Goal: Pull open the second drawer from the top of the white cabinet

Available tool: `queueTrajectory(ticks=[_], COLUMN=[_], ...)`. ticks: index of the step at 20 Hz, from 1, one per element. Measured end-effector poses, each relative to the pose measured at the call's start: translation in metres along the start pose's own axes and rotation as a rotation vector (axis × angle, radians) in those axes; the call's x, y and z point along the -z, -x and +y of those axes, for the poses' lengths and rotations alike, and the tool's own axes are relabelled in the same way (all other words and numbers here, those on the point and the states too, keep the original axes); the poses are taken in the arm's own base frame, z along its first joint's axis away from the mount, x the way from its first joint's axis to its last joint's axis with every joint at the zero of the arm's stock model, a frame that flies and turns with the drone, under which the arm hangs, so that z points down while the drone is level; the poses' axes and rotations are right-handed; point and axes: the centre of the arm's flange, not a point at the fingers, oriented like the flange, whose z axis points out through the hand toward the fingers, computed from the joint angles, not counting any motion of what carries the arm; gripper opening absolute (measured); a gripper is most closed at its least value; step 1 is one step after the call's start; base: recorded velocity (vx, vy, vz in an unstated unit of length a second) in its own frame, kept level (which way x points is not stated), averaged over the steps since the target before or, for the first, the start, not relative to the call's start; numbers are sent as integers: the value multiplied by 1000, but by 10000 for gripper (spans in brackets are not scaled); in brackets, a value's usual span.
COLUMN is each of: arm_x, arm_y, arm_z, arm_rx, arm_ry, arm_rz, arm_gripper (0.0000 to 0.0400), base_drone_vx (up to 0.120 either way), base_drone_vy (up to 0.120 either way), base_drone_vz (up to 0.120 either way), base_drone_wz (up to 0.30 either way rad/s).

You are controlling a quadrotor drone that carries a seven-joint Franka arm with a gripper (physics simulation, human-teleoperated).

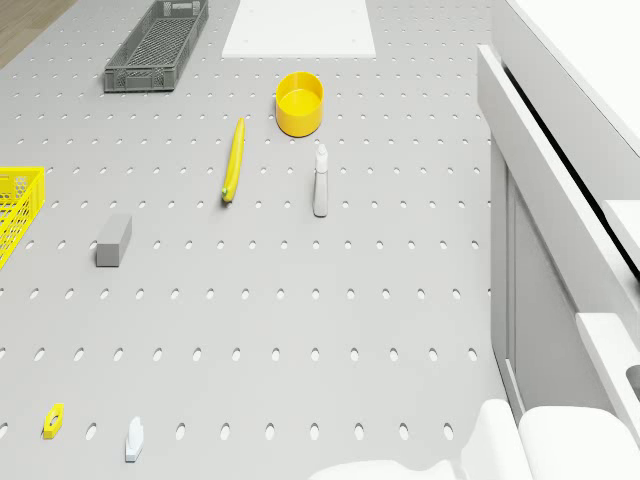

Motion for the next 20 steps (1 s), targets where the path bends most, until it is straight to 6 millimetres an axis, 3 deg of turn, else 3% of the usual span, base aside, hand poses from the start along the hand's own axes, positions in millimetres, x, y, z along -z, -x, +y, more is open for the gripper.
queueTrajectory(ticks=[2,6,10,13,15,20], arm_x=[7,14,8,5,4,9], arm_y=[0,0,0,0,0,0], arm_z=[0,0,0,0,0,0], arm_rx=[0,1,1,2,2,-2], arm_ry=[0,-5,-8,-8,-9,-4], arm_rz=[0,-3,-5,-5,-5,-2], arm_gripper=[150,245,280,193,157,142], base_drone_vx=[0,0,0,0,0,0], base_drone_vy=[0,0,0,0,0,0], base_drone_vz=[0,0,0,0,0,0], base_drone_wz=[0,0,0,0,0,0])
